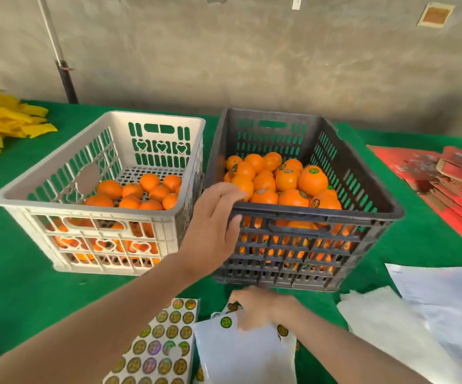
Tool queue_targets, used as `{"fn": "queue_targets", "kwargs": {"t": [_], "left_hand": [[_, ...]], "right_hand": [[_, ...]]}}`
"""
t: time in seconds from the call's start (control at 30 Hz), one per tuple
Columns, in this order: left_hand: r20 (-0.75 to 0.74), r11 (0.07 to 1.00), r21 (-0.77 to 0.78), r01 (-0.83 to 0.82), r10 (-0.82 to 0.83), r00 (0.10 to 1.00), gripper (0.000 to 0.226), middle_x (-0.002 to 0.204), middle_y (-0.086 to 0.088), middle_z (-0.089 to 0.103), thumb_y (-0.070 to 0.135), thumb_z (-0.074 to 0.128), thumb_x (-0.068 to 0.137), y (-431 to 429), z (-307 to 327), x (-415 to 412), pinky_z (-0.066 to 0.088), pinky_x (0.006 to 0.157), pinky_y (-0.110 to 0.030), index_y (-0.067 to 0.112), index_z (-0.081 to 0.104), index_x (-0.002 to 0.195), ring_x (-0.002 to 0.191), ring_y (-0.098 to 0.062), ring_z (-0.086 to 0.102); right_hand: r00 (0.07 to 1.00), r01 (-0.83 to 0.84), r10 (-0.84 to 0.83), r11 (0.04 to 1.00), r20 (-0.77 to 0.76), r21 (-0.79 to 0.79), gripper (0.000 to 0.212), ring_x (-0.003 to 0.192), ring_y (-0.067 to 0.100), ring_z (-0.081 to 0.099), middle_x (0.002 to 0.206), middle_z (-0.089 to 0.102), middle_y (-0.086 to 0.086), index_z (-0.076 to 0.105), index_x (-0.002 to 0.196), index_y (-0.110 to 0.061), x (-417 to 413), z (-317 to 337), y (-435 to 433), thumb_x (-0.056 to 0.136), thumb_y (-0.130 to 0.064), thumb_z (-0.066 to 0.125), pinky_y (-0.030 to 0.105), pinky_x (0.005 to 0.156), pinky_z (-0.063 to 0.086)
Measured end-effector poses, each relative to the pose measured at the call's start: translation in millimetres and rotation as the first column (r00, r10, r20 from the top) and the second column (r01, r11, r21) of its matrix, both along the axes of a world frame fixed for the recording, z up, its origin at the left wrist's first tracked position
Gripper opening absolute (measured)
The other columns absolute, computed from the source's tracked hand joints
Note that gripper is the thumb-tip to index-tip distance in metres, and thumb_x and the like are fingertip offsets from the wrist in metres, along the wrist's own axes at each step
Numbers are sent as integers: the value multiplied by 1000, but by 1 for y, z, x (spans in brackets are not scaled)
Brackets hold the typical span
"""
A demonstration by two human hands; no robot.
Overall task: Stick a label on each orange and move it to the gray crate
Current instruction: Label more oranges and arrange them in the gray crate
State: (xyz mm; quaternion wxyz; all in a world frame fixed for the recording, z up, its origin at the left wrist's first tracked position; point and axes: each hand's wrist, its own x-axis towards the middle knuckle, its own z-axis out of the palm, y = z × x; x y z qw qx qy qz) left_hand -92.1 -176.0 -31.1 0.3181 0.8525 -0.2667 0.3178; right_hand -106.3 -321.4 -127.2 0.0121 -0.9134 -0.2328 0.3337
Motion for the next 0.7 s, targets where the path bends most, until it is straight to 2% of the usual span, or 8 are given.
{"fn": "queue_targets", "kwargs": {"t": [0.07, 0.17, 0.23, 0.33, 0.47, 0.53, 0.63, 0.7], "left_hand": [[-15, 999, 42, 17, -16, 1000, 28, 115, -18, 55, -3, 59, 85, 12, -22, -15, 39, 99, -31, -3, 59, 113, 111, -26, 49], [-343, 999, 20, -31, 36, 939, 24, 110, -8, 59, -2, 58, 88, 24, -48, -25, 45, 89, -25, 4, 63, 111, 102, -21, 57], [-570, 994, 43, -99, 106, 815, 25, 112, -3, 61, 6, 58, 91, 29, -69, -28, 43, 86, -16, 10, 63, 115, 100, -14, 57], [-791, 991, 80, -104, 127, 598, 27, 114, -3, 65, 12, 56, 92, 33, -95, -31, 44, 83, -16, 13, 61, 118, 95, -10, 57], [-857, 981, 195, 16, 162, 489, 34, 121, -4, 64, 20, 56, 92, 24, -111, -30, 41, 86, -15, 10, 61, 124, 107, -14, 59], [-872, 979, 196, 56, 148, 466, 33, 119, -4, 65, 18, 54, 92, 19, -112, -25, 40, 87, -15, 8, 64, 122, 109, -16, 60], [-898, 985, 128, 112, 67, 435, 24, 82, -5, 67, 11, 55, 88, 13, -111, -19, 43, 71, -17, -2, 72, 98, 77, -13, 59], [-913, 989, 99, 109, 47, 405, 20, 80, -8, 68, 6, 58, 87, 11, -107, -17, 39, 62, -7, -2, 73, 98, 72, -10, 56]], "right_hand": [[998, -9, 11, 1000, 55, -20, 46, 100, 32, 57, 112, 58, 15, 49, 119, -8, 2, -13, 1, 80, -18, 69, 40, 80, 49], [993, -3, 2, 1000, 119, 2, 44, 100, 30, 56, 110, 59, 12, 47, 121, -11, 4, -21, 0, 80, -10, 64, 41, 84, 47], [990, 24, -30, 998, 137, 50, 42, 100, 30, 55, 112, 58, 14, 46, 122, -11, 5, -20, -3, 82, -2, 56, 41, 81, 46], [992, 90, -103, 985, 77, 150, 52, 108, 30, 51, 124, 47, 11, 41, 131, -14, 8, -14, -10, 83, 4, 52, 43, 86, 46], [984, 118, -141, 973, 107, 198, 53, 110, 29, 47, 120, 47, 8, 40, 133, -21, 12, -10, -18, 86, 4, 46, 43, 88, 44], [977, 122, -158, 964, 141, 236, 48, 100, 23, 49, 104, 54, 6, 44, 130, -20, 11, -8, -21, 88, 3, 46, 34, 78, 41], [971, 165, -218, 913, 103, 374, 37, 81, 12, 50, 89, 54, -3, 50, 122, -19, 7, 0, -25, 89, -1, 50, 24, 65, 40], [964, 163, -237, 887, 121, 433, 27, 86, 14, 52, 95, 54, -2, 50, 112, -21, 3, 5, -26, 90, -5, 53, 26, 73, 43]]}}
